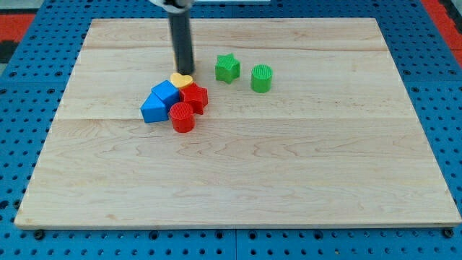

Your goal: Move the green star to the left side of the green circle

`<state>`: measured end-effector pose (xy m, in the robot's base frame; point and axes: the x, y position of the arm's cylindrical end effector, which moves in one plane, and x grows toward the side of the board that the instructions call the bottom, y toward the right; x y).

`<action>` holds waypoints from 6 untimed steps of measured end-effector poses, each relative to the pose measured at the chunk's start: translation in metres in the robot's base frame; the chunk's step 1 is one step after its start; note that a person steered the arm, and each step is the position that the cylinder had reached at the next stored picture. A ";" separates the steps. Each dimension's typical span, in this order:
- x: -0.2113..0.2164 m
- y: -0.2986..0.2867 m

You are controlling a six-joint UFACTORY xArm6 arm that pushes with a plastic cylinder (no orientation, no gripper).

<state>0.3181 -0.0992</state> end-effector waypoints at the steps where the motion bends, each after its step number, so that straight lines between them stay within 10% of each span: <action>1: -0.009 0.010; 4: 0.058 0.102; 6: 0.038 0.036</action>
